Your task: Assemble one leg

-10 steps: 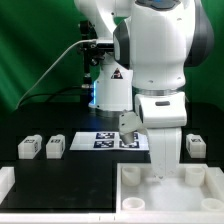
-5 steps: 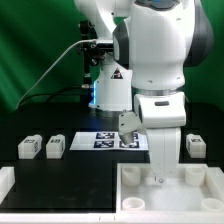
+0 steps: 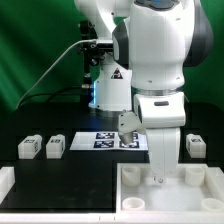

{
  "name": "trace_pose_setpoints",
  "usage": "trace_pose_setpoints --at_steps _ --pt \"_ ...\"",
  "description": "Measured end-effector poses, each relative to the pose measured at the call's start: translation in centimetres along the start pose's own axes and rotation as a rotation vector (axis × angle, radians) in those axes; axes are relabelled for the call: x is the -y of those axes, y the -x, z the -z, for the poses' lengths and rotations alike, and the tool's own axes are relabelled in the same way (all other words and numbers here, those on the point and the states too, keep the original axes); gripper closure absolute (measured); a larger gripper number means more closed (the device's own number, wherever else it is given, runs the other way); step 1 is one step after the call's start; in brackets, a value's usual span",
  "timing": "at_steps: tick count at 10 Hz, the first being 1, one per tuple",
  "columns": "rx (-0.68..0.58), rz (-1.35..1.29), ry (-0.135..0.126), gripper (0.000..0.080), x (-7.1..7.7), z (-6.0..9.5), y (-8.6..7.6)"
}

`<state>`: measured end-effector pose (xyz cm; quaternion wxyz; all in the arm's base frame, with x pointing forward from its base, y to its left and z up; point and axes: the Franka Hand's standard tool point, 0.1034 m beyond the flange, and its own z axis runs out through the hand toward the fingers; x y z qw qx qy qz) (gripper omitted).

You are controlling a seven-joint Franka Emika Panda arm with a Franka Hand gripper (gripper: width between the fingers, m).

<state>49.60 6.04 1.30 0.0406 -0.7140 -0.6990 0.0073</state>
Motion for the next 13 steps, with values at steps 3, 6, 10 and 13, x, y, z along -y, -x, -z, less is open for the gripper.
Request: trace_pose_setpoints --at_steps 3,6,10,13 --pt "0.009 -0.224 0.012 0.0150 0.8 2.8 -0.5" --pt "-0.003 -0.626 0.042 0.0150 3.0 4.5 -4.9" --pt "-0.027 -0.990 0.035 0.0150 3.4 4.5 -5.9" --pt "-0.044 -1.452 -0.017 0.0150 5.6 4.2 -10.2"
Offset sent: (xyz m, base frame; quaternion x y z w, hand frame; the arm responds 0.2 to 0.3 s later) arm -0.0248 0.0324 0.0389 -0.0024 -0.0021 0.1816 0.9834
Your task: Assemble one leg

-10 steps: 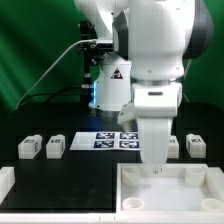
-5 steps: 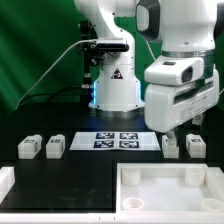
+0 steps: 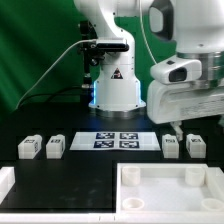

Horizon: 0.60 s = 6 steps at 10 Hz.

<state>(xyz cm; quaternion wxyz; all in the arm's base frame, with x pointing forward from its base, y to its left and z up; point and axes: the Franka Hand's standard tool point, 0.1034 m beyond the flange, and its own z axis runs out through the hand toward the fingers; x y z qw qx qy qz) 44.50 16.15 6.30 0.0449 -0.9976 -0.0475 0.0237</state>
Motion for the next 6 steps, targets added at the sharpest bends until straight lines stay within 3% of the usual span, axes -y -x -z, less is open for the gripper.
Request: trace_pose_setpoints --at_steps 1,3,4,6 --pt "-0.013 0.026 -0.001 0.0150 0.7 -0.4 0.4" --pt "0.005 0.032 0.002 0.0150 0.6 -0.5 0.7" --pt "0.052 0.030 0.008 0.0150 0.5 -0.6 1.0" --pt "0.272 -0.035 0.003 0.0150 1.2 -1.5 1.9"
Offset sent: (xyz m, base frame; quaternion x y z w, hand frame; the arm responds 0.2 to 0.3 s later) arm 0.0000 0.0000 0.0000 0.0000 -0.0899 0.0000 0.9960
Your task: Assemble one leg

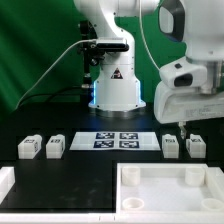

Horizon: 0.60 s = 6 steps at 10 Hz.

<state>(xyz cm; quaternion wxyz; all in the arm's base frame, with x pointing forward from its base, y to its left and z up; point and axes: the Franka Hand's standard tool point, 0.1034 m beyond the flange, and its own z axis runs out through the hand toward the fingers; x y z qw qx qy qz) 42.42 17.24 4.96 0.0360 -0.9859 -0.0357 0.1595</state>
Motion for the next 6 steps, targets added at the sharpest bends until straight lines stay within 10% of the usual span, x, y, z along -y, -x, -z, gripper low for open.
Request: trace_pose_setpoints --at_steps 6 --pt "0.505 -0.008 0.008 0.0150 0.16 -1.04 1.43"
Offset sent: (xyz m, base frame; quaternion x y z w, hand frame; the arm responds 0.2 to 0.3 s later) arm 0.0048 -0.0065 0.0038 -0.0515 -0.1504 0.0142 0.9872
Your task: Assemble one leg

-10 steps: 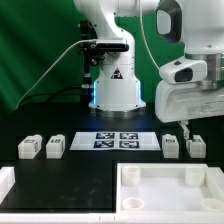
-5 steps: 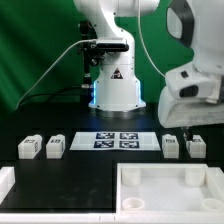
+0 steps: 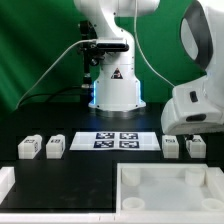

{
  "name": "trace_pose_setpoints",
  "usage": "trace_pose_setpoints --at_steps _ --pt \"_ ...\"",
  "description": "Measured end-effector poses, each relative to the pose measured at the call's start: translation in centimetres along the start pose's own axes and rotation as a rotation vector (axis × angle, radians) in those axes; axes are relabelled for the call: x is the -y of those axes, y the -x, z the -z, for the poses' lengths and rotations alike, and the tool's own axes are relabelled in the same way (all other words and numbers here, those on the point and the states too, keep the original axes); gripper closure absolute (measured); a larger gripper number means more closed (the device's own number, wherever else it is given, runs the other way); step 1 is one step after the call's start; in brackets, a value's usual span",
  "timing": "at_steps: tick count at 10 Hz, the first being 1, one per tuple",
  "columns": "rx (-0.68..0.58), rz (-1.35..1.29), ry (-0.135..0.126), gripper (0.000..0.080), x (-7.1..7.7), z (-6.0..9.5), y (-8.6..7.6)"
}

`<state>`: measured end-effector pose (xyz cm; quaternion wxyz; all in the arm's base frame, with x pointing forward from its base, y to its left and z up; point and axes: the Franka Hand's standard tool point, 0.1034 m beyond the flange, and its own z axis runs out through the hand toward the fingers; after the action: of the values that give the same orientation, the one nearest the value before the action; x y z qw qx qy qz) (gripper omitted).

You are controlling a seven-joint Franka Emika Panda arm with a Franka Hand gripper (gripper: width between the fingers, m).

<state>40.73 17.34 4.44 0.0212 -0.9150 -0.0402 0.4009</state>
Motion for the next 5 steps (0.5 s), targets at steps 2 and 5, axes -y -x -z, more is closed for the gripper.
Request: trace_pose_setpoints --at_steps 2,5 --pt "0.014 0.002 -0.006 0.0150 0.2 0.0 -0.9" --pt "0.057 -0.007 0.000 0.0150 0.0 -3.0 -0.6"
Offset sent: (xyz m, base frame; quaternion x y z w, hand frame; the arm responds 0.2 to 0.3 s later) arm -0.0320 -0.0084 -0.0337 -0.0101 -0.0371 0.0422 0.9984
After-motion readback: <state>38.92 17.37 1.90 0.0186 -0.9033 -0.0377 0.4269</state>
